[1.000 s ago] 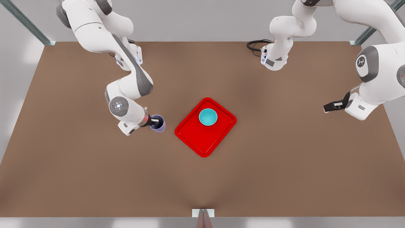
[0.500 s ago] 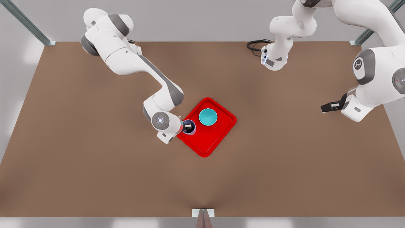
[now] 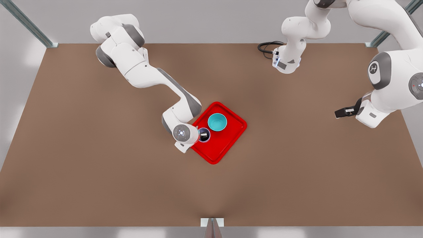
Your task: Place the bowl on the tray with the left arm and the cup on the tray with the right arm
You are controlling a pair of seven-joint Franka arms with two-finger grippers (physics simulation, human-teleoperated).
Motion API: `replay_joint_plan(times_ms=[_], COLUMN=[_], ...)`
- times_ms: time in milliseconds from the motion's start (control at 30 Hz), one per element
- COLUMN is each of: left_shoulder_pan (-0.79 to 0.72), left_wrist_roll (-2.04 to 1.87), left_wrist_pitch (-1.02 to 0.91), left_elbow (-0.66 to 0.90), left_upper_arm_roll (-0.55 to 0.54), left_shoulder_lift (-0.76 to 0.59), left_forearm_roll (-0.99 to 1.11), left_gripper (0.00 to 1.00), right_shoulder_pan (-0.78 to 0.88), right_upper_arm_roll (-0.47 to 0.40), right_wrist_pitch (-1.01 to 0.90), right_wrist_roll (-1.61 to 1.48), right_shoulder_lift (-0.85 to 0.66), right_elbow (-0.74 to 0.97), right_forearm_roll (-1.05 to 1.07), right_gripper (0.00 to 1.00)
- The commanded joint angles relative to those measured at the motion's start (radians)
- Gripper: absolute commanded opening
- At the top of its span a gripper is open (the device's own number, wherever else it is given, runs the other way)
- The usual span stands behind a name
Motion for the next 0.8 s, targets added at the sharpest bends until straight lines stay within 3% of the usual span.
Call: replay_joint_plan(times_ms=[0, 100, 133, 167, 200, 633, 667, 700, 767], left_shoulder_pan=[0.000, 0.000, 0.000, 0.000, 0.000, 0.000, 0.000, 0.000, 0.001], left_wrist_roll=[0.000, 0.000, 0.000, 0.000, 0.000, 0.002, 0.002, 0.002, 0.003], left_wrist_pitch=[-0.001, -0.004, -0.004, -0.002, -0.002, -0.002, -0.002, -0.002, -0.001], left_elbow=[0.000, 0.000, 0.000, 0.000, 0.000, 0.000, 0.000, 0.002, 0.002], left_upper_arm_roll=[0.000, 0.000, 0.000, 0.000, 0.000, 0.002, 0.000, 0.002, 0.002], left_shoulder_lift=[0.000, 0.000, 0.000, 0.000, 0.000, 0.000, 0.000, 0.000, 0.000], left_forearm_roll=[0.000, 0.000, 0.000, 0.000, 0.000, 0.000, 0.000, 0.002, 0.003], left_gripper=[1.00, 1.00, 1.00, 1.00, 1.00, 1.00, 1.00, 1.00, 1.00], right_shoulder_pan=[0.000, 0.003, 0.006, 0.006, 0.006, -0.001, -0.013, -0.017, -0.099], right_upper_arm_roll=[0.000, -0.005, -0.006, -0.006, -0.006, 0.000, 0.003, 0.003, 0.002], right_wrist_pitch=[-0.002, -0.002, -0.002, -0.002, -0.001, -0.015, -0.051, -0.166, -0.447], right_wrist_roll=[0.002, 0.002, 0.001, -0.001, -0.001, 0.008, 0.014, 0.064, 0.059], right_shoulder_lift=[0.001, 0.008, 0.010, 0.010, 0.010, -0.016, -0.054, -0.183, -0.281], right_elbow=[-0.001, -0.001, -0.001, -0.001, -0.001, 0.011, 0.011, 0.011, 0.199], right_forearm_roll=[-0.005, -0.007, -0.007, -0.009, -0.009, 0.008, 0.008, 0.008, 0.010], right_gripper=[0.24, 0.25, 0.48, 0.92, 1.00, 1.00, 1.00, 1.00, 1.00])
